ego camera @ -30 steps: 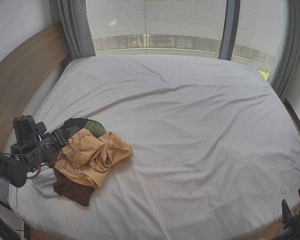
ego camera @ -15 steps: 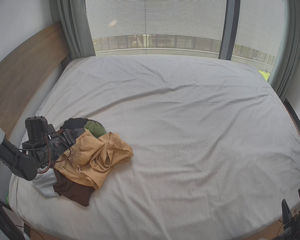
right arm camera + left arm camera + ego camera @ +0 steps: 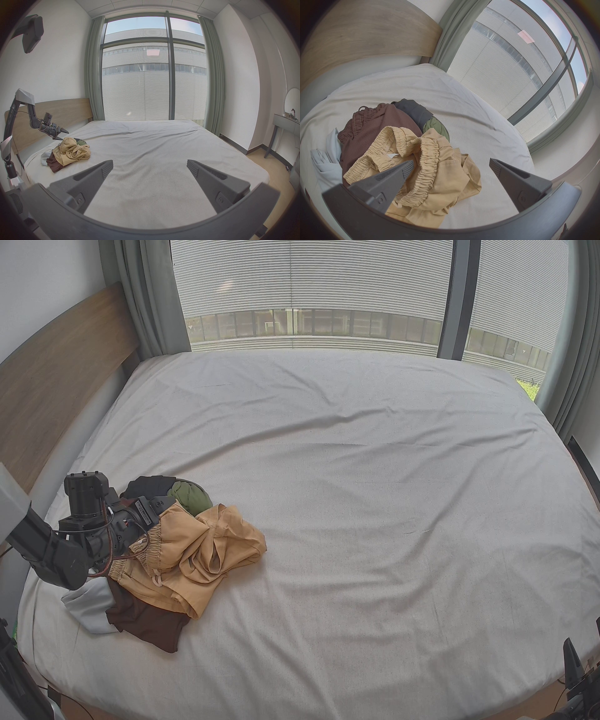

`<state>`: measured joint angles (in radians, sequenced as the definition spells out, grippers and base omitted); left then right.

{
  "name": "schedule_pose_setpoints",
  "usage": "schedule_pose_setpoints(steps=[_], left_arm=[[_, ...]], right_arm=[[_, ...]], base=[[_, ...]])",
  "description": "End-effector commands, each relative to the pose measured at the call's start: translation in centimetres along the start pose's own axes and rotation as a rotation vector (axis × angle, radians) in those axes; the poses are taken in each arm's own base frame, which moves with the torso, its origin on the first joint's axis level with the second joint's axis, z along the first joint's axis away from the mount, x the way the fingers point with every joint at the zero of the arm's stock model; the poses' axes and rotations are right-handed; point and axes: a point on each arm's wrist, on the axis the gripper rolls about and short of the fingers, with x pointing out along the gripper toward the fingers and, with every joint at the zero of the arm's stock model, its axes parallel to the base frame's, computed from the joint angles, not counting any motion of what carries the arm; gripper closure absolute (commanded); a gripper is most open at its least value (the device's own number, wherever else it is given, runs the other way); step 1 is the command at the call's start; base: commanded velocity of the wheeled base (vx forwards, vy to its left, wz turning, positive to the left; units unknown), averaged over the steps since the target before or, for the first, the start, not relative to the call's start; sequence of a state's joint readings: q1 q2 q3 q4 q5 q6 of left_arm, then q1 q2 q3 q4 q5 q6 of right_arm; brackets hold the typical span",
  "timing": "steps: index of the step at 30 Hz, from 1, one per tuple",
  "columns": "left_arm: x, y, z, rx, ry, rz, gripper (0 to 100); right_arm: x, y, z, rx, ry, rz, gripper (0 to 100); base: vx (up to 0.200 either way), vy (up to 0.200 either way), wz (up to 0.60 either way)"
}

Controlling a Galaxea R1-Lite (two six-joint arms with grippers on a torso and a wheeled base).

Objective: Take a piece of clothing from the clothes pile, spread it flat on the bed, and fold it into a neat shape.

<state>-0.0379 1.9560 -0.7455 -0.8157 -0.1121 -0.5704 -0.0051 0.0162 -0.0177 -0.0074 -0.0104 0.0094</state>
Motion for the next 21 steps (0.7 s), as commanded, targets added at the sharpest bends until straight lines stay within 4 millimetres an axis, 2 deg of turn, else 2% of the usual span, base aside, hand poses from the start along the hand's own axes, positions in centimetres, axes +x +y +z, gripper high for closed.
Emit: schedule_pose_setpoints(steps=[1, 21], left_arm=[[1.3, 0.4, -0.5, -0.001, 0.017, 0.007, 0], [3.9, 0.8, -0.6, -0.055, -0.008, -0.006, 0]], right_arm=[[0.1, 0.0, -0.5, 0.0, 0.009, -0.001, 0], [0.1, 0.0, -0.5, 0.001, 0.009, 0.0, 0]], base=[[0.0, 0.0, 0.0], [0.0, 0.0, 0.0]])
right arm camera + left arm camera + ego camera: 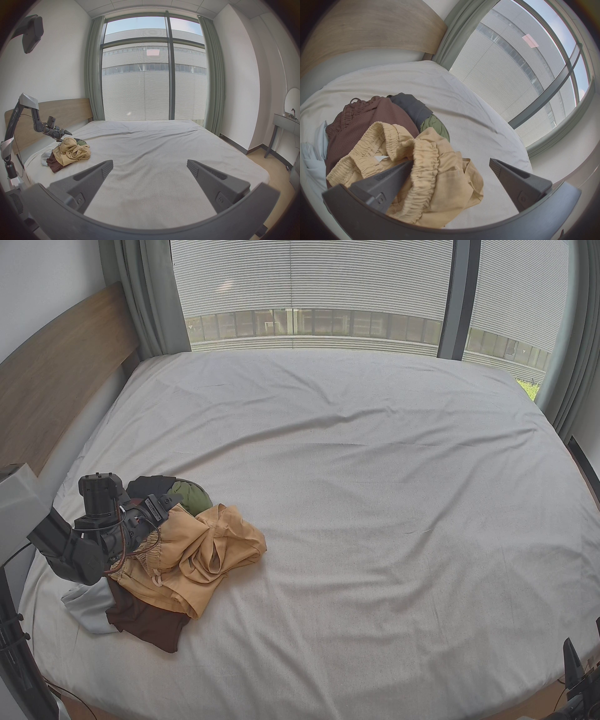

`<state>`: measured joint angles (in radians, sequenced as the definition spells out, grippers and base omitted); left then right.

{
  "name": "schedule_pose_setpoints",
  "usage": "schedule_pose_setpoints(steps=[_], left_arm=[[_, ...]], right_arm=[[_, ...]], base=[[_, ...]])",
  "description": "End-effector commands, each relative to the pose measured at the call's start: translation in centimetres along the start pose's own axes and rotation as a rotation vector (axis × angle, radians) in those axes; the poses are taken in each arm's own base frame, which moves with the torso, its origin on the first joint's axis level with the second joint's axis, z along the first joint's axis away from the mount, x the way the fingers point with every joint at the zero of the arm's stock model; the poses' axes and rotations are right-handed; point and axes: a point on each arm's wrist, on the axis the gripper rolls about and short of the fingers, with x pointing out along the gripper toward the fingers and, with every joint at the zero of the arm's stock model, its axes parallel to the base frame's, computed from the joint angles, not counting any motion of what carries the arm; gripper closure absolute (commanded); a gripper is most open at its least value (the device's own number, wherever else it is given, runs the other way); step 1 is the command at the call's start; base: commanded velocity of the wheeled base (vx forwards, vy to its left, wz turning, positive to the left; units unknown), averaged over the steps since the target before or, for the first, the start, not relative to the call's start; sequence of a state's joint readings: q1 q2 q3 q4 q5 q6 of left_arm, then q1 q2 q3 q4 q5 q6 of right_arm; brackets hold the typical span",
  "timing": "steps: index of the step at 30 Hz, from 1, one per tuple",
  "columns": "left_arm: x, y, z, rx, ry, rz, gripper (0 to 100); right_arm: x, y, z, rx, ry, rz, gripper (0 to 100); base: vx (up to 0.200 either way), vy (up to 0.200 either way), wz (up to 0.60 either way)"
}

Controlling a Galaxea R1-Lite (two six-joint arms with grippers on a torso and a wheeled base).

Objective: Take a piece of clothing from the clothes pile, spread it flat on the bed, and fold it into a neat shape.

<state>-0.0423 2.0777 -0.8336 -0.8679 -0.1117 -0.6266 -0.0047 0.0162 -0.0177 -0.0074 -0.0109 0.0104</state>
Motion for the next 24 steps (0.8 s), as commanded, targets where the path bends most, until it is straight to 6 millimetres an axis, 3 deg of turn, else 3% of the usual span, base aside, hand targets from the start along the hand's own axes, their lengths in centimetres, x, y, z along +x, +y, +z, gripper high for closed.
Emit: schedule_pose_setpoints(steps=[1, 17, 24], left_arm=[[0.5, 0.4, -0.3, -0.003, 0.004, 0.007, 100], [0.7, 0.3, -0.4, -0.038, 0.005, 0.001, 100], [-2.9, -1.7, 1.1, -0.126, 0.017, -0.115, 100]], right_arm=[[0.1, 0.0, -0.5, 0.0, 0.009, 0.0, 0], [0.1, 0.0, -0.5, 0.0, 0.009, 0.0, 0], [0.1, 0.0, -0.5, 0.0, 0.009, 0.0, 0]], base=[[0.0, 0.0, 0.0], [0.0, 0.0, 0.0], [0.0, 0.0, 0.0]])
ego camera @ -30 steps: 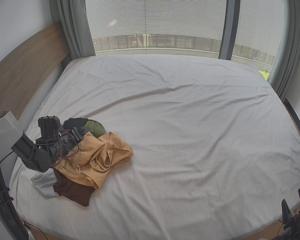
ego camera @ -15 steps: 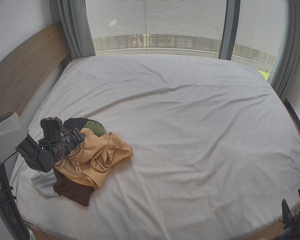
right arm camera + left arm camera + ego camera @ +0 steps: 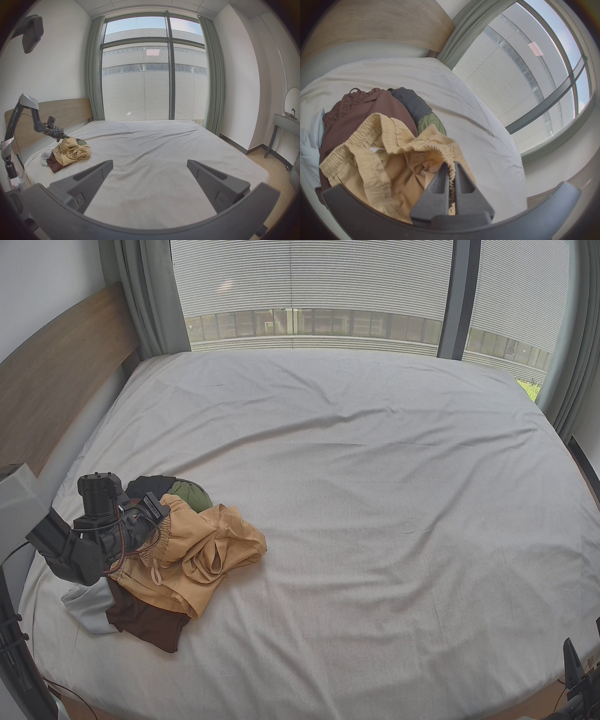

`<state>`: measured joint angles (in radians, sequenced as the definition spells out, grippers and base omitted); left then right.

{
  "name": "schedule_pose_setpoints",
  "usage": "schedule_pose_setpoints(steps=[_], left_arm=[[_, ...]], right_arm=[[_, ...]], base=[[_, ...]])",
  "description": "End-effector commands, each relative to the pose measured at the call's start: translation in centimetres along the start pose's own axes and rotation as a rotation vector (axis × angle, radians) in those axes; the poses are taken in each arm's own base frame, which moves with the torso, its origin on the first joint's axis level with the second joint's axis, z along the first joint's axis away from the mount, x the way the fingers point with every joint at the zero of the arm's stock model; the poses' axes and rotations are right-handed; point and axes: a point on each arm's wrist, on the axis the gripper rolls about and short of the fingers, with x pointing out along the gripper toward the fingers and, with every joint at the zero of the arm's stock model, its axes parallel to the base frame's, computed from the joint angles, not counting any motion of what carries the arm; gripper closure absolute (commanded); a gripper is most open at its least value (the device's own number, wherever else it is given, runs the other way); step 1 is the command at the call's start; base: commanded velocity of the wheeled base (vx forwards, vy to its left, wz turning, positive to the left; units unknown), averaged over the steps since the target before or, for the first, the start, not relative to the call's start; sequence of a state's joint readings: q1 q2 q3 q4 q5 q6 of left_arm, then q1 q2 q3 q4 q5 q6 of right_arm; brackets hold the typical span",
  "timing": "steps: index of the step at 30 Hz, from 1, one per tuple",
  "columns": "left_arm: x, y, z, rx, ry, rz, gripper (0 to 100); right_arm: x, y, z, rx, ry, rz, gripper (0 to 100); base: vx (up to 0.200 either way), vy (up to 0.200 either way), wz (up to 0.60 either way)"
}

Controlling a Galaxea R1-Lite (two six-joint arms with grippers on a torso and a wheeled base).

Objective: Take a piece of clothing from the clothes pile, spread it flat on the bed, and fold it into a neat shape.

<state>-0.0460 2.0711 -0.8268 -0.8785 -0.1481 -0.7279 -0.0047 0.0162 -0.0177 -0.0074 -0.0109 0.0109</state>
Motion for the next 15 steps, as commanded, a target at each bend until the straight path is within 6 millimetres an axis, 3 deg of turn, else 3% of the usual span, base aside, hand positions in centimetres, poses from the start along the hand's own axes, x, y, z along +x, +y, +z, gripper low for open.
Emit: schedule_pose_setpoints(steps=[1, 7, 15], left_arm=[[-3.4, -1.7, 1.0, -0.031, 0.018, -0.096, 100], [-6.3, -2.0, 1.4, -0.04, 0.084, -0.17, 100], [-7.1, -1.6, 1.2, -0.044, 0.124, -0.201, 100]], right_arm=[[0.1, 0.0, -0.5, 0.0, 0.009, 0.0, 0], [0.1, 0.0, -0.5, 0.0, 0.009, 0.0, 0], [0.1, 0.0, -0.5, 0.0, 0.009, 0.0, 0]], base=[[0.0, 0.0, 0.0], [0.0, 0.0, 0.0], [0.0, 0.0, 0.0]])
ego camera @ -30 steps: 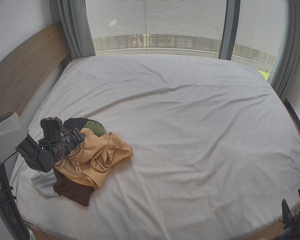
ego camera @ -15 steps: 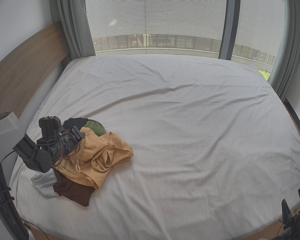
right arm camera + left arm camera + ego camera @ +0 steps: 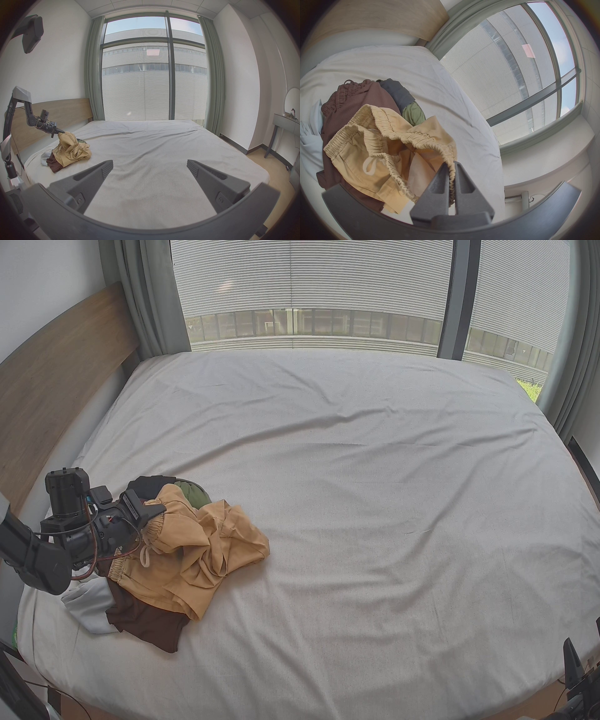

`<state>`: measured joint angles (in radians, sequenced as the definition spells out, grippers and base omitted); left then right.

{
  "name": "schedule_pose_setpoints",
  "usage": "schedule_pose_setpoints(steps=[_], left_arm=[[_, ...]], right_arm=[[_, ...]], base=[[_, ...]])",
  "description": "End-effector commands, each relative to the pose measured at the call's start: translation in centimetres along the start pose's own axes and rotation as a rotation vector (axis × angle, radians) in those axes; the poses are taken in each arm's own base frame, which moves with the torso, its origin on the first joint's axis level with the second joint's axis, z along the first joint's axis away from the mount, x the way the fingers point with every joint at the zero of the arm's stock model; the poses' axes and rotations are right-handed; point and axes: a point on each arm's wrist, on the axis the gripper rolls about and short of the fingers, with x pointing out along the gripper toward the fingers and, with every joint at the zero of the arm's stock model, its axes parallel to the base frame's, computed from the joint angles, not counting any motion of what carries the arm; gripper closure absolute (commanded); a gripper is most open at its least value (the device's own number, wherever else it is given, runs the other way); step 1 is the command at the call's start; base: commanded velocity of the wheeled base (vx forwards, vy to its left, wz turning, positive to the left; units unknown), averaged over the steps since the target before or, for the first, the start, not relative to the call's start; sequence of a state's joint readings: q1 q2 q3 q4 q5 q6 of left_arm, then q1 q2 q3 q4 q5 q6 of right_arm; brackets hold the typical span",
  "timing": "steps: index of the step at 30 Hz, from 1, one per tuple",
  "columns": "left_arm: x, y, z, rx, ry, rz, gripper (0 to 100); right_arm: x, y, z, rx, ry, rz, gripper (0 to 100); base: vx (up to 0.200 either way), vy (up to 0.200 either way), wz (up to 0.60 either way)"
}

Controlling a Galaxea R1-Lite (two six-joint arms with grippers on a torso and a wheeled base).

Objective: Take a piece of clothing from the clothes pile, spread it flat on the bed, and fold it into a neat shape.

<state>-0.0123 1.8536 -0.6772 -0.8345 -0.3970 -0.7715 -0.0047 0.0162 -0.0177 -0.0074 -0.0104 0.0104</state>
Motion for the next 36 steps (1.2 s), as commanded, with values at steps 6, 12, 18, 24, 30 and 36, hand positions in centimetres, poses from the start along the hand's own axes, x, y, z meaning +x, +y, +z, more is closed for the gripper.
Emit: schedule_pose_setpoints(steps=[6, 12, 18, 24, 30, 36], left_arm=[[-2.0, -1.6, 0.1, -0.031, 0.02, -0.089, 100], [-2.7, -3.3, -0.3, -0.089, 0.036, -0.13, 100], [-3.0, -4.4, -1.3, -0.084, 0.065, -0.159, 100], [-3.5, -6.6, -2.4, -0.124, 0.112, -0.225, 100], [-3.6, -8.1, -3.0, -0.14, 0.142, -0.274, 100], [-3.4, -8.5, -3.2, -0.133, 0.154, -0.292, 100]], right_arm=[[0.1, 0.0, -0.5, 0.0, 0.009, 0.0, 0], [0.1, 0.0, -0.5, 0.0, 0.009, 0.0, 0], [0.1, 0.0, -0.5, 0.0, 0.009, 0.0, 0], [0.1, 0.0, -0.5, 0.0, 0.009, 0.0, 0], [0.1, 0.0, -0.5, 0.0, 0.01, 0.0, 0], [0.1, 0.0, -0.5, 0.0, 0.009, 0.0, 0]], base=[[0.0, 0.0, 0.0], [0.0, 0.0, 0.0], [0.0, 0.0, 0.0], [0.0, 0.0, 0.0], [0.0, 0.0, 0.0], [0.0, 0.0, 0.0]])
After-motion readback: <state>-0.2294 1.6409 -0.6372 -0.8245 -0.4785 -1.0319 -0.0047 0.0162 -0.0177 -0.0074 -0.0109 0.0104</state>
